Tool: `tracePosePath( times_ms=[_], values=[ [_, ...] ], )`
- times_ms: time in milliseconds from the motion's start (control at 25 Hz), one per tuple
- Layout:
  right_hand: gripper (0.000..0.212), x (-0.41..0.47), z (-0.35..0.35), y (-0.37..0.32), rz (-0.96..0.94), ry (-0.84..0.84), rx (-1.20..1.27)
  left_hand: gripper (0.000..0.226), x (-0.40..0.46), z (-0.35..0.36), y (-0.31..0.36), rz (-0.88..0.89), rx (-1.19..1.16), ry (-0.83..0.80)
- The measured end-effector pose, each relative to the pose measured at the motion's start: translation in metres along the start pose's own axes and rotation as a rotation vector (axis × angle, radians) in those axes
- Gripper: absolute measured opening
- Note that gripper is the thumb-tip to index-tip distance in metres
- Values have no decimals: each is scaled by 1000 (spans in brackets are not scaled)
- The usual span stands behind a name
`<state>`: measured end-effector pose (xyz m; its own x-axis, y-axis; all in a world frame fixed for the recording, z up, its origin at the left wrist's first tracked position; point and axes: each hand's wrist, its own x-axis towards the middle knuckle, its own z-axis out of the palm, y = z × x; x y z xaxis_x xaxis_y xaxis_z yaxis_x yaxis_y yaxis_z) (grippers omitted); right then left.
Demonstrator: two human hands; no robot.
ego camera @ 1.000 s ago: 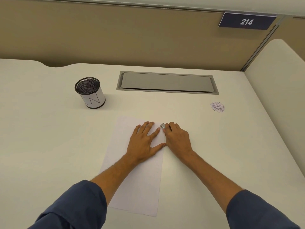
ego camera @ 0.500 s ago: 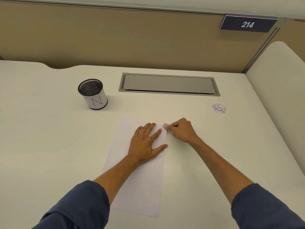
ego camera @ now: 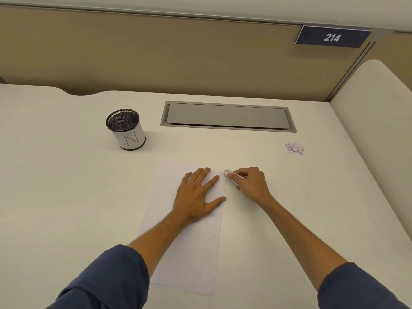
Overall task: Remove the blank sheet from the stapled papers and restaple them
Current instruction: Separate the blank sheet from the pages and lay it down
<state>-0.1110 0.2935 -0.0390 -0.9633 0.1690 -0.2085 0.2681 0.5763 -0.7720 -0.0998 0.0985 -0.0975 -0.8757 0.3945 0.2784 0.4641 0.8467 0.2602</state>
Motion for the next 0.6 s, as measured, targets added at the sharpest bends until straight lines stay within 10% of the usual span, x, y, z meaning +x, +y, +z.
tracePosePath(
  times_ms=[360, 600],
  values=[
    [21, -6, 16, 13, -480, 203, -562, 69, 0, 1, 1, 21, -28, 44],
    [33, -3, 25, 0, -353, 184, -591, 69, 0, 1, 0, 17, -29, 43]
  ],
)
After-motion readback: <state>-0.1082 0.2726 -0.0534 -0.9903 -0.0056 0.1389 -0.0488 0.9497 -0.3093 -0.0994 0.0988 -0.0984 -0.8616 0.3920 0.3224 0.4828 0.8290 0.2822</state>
